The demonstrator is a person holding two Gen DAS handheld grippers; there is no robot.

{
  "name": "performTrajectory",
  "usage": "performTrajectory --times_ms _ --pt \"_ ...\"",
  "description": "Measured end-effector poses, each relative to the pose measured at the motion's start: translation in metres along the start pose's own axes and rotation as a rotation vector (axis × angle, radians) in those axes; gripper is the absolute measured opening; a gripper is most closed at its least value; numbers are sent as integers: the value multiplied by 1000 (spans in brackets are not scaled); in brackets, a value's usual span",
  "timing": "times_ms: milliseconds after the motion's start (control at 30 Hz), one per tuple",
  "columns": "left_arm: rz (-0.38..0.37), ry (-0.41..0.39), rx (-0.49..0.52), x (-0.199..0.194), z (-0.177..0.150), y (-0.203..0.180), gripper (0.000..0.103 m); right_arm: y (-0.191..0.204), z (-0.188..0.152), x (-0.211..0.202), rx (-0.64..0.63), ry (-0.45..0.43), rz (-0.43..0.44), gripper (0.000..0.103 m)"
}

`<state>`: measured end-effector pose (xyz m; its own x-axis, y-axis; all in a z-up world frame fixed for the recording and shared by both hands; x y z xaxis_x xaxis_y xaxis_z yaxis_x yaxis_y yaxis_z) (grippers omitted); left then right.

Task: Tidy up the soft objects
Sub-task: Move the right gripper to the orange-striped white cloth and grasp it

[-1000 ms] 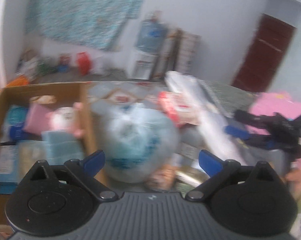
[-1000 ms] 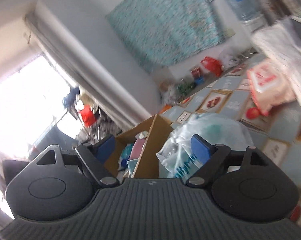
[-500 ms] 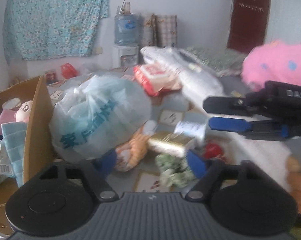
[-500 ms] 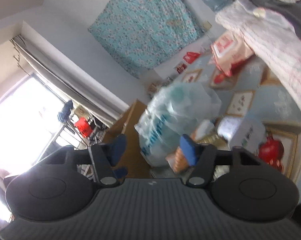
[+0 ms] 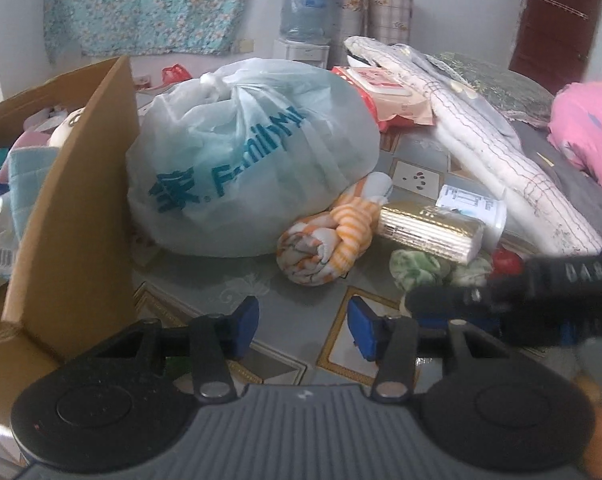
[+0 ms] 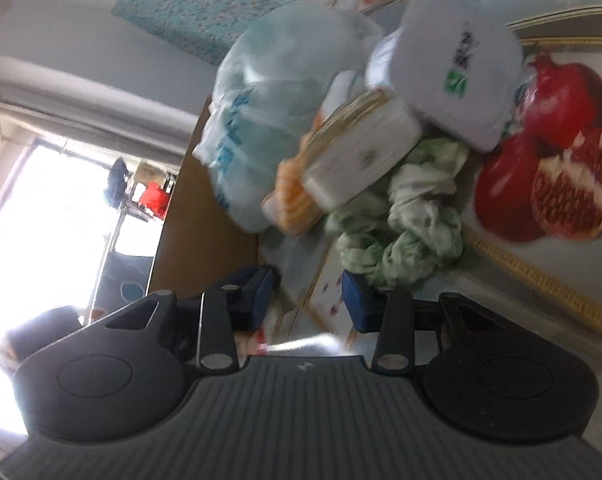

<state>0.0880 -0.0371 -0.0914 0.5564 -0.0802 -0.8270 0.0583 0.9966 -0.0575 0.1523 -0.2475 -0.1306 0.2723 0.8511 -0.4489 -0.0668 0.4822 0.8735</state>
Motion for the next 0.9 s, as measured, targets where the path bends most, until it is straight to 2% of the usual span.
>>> performTrajectory --times_ms 167,300,500,567,600,633,900 --pt "1 -12 21 6 10 -6 55 -8 18 -1 3 -62 -16 35" --pt "9 -33 74 13 20 -18 68 -14 29 -2 23 -101 -1 35" --pt "66 -37 146 31 34 -34 69 -20 37 -10 47 -170 21 36" --pt "85 -32 151 38 37 -37 67 -22 39 -15 53 -187 26 37" --pt "96 -29 150 41 38 -37 57 -20 43 -18 51 -190 22 38" --pt "109 -25 149 42 38 -37 52 -20 43 -19 49 -189 17 38" --pt "79 -6 131 28 27 -32 47 -14 20 -36 22 -151 14 41"
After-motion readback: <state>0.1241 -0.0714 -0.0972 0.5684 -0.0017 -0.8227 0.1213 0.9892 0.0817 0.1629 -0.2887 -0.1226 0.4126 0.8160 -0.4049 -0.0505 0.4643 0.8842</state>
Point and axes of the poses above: each gripper's, at about its wrist camera, not at the fingertips, and x roughly the way its jaws point, y to its left, z to its top, the point moved 3 cm from there along x, roughly the way its jaws point, and after that the axes turned 8 degrees about y, right-handed, at the moved point
